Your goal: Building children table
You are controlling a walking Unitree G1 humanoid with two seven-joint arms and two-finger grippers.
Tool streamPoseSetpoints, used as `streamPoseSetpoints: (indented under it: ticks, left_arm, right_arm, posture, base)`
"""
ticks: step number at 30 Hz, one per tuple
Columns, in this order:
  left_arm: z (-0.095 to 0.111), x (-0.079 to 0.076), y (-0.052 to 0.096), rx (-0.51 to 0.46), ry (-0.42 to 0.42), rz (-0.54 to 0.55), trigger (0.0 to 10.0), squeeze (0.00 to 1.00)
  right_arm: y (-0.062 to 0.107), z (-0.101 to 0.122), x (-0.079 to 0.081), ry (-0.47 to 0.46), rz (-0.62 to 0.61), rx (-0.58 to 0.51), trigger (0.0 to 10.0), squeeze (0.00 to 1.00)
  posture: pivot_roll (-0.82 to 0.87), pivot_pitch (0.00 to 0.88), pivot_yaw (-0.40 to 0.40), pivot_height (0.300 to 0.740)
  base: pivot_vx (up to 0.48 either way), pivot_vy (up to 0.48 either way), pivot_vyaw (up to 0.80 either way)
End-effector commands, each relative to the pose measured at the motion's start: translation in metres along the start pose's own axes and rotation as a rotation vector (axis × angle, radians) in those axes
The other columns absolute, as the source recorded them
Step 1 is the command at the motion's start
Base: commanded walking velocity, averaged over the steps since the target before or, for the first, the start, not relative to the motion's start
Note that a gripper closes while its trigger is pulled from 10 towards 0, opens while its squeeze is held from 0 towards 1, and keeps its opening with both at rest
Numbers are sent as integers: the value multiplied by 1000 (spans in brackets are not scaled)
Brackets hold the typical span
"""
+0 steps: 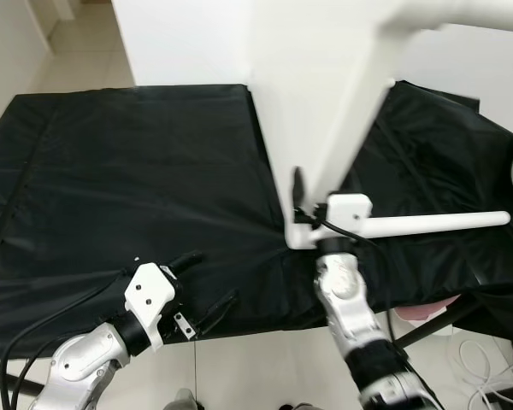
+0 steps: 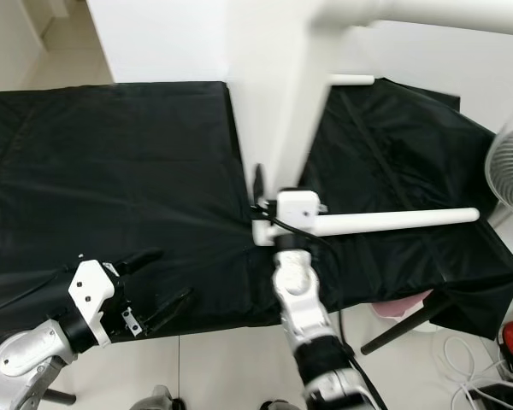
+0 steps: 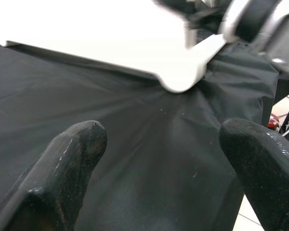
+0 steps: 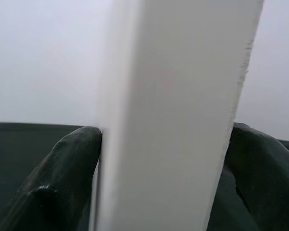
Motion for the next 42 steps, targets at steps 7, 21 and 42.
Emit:
streamPoseSetpoints:
  ticks: [7,21,42]
  left_arm:
    - [-3,2,-4,-3,-16,-3,10000,0]
    - [-2,2,-10,-28,-17,5,10000,0]
    - [1,-5,-13,-49,-13,15,10000,0]
  right_arm:
    - [38,-33,-17,-27,85,158,10000,0]
    - [34,-26,47,-175,425,203,10000,0]
    - [64,-22,22,-143,486,223,10000,0]
  posture:
    - [73,48,7,740]
    - [78,45,-5,740]
    - [63,60,-26,740]
  base:
    - [0,0,0]
    - [0,0,0]
    - [0,0,0]
Point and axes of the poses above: a point about 5 cm out from each wrist's last joint towards the gripper, its own y axis pointing back from the gripper into the wrist, its own z axis along the axis of the wrist's last joint, x = y × z, the point moved 6 cm from there along -y, pointing out of the wrist towards the gripper, and after that the axes turned 4 degrees about -y, right-handed, at the moved point
